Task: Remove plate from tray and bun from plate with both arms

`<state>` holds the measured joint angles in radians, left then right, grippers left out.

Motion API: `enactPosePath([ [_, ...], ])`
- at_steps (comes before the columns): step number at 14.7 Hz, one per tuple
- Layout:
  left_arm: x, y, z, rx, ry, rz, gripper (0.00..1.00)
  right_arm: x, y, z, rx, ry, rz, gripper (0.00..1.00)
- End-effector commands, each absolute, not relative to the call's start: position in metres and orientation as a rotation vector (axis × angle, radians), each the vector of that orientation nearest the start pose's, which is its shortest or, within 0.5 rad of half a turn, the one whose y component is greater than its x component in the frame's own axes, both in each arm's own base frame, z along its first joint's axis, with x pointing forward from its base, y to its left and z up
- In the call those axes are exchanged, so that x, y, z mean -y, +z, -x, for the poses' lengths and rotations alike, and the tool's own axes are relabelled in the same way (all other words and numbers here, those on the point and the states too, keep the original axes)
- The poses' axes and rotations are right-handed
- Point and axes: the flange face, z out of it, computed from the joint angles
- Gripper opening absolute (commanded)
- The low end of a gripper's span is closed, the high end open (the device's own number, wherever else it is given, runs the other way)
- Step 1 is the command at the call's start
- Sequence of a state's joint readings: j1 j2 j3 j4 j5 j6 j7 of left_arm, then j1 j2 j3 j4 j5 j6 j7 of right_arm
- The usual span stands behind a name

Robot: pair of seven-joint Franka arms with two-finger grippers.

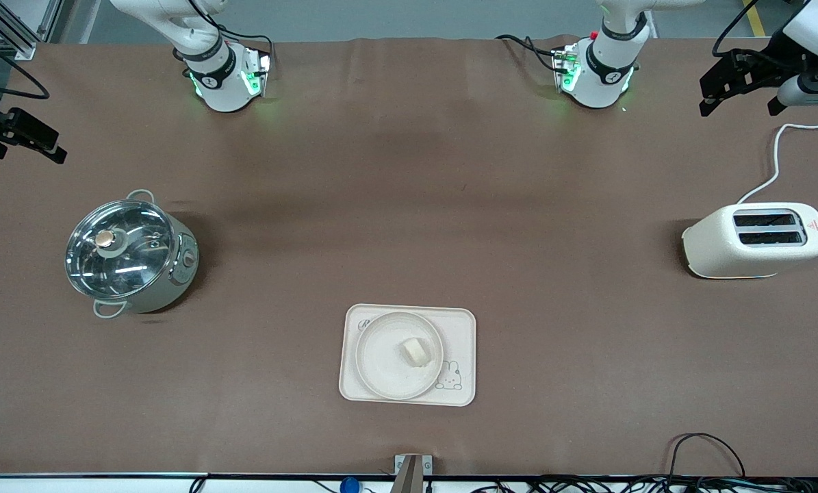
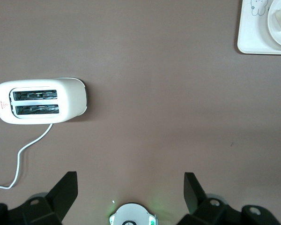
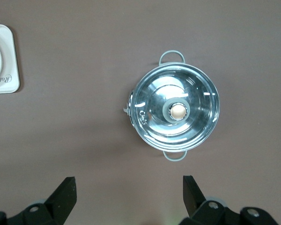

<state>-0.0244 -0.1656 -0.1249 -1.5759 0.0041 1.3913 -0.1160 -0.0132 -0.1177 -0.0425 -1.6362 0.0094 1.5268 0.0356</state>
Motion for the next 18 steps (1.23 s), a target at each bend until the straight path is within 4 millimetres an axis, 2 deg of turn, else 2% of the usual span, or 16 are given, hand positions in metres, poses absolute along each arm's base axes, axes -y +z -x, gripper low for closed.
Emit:
enactPosePath([
  [1, 0.075, 0.700, -0.473, -0.062, 0.021, 3.127, 1.00, 0.029, 0.658, -0.508, -0.092, -0.056, 3.123, 1.00],
  [5, 0.072, 0.704, -0.476, -0.047, 0.003, 3.120, 1.00, 0.026, 0.660, -0.509, -0.083, -0.068, 3.123, 1.00],
  [8, 0.073, 0.699, -0.479, -0.050, 0.022, 3.121, 1.00, 0.018, 0.654, -0.517, -0.059, -0.087, 3.124, 1.00],
  [12, 0.074, 0.693, -0.481, -0.060, 0.041, 3.122, 1.00, 0.006, 0.602, -0.554, -0.082, -0.007, 3.111, 1.00],
  [14, 0.074, 0.692, -0.481, -0.065, 0.044, 3.121, 1.00, -0.034, 0.578, -0.570, -0.084, 0.016, 3.080, 1.00],
  [16, 0.074, 0.689, -0.482, -0.067, 0.053, 3.120, 1.00, -0.067, 0.549, -0.596, -0.112, -0.033, 3.011, 1.00],
  [18, 0.074, 0.687, -0.482, -0.065, 0.060, 3.120, 1.00, -0.101, 0.508, -0.622, -0.205, -0.052, 2.918, 1.00],
])
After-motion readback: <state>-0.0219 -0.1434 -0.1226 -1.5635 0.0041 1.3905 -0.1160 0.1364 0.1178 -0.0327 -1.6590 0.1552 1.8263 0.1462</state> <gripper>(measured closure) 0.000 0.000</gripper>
